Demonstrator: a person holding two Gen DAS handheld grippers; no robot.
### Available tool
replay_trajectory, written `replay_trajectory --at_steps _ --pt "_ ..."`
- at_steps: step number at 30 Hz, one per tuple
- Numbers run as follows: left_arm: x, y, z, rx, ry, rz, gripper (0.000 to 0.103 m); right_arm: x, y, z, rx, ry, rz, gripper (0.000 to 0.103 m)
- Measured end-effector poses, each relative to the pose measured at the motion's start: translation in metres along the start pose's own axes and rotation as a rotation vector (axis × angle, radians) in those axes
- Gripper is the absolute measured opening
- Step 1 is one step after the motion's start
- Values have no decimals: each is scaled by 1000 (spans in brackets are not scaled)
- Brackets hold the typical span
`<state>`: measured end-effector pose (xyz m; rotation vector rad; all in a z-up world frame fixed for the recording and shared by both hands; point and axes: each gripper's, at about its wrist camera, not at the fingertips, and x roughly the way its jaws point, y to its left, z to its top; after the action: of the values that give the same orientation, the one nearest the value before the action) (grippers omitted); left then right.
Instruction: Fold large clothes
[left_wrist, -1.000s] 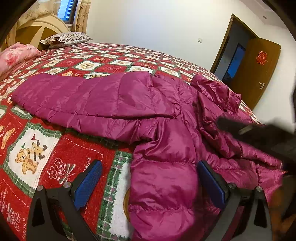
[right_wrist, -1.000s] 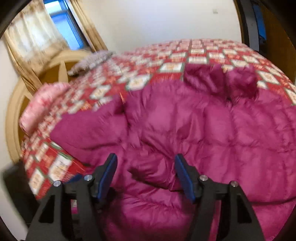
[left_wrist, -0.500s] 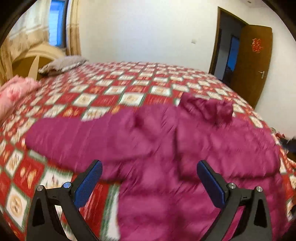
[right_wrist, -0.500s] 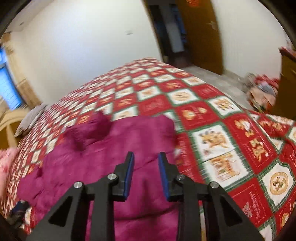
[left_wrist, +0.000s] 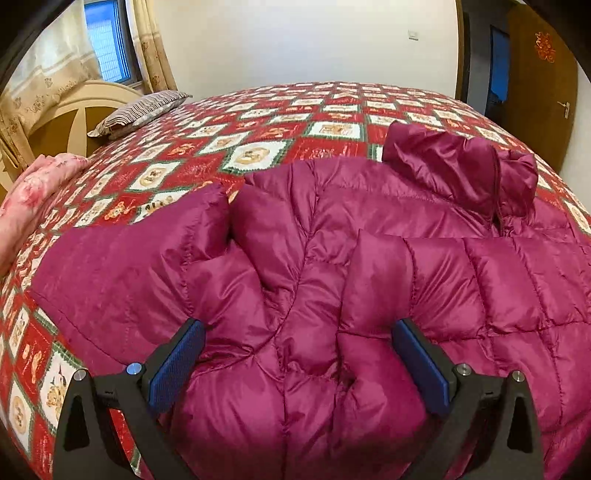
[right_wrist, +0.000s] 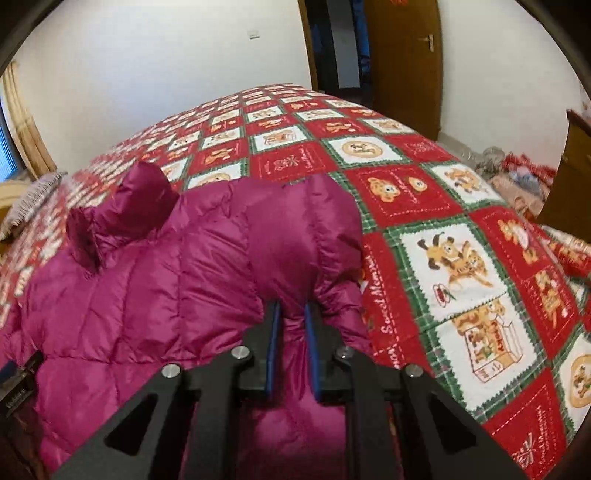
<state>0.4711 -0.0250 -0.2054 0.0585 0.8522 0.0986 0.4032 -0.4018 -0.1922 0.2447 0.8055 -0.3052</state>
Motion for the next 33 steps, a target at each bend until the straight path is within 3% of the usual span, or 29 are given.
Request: replay_trajectory --at_steps 7,12,19,23,25,28,30,33 --pt "8 -2 1 -13 12 -14 102 -5 8 -1 -44 -23 -64 18" --pt "8 -2 1 -21 14 -23 102 -51 15 0 -35 -119 -30 18" --pt "9 0 1 -30 17 -35 102 -11 29 -26 -117 6 -25 19" --pt "5 9 4 -29 60 -96 102 -9 25 -25 -96 -7 1 19" --pt "-12 27 7 -58 52 -118 102 -9 25 -26 -100 -13 0 20" --pt "-44 82 13 -166 -72 -123 102 -9 26 -27 -106 -17 -5 20" --pt "-51 136 19 -263 -117 -44 102 -10 27 -28 -109 -21 -6 21" --pt "-40 209 22 -421 -111 91 102 -11 29 -29 -115 -26 -5 24"
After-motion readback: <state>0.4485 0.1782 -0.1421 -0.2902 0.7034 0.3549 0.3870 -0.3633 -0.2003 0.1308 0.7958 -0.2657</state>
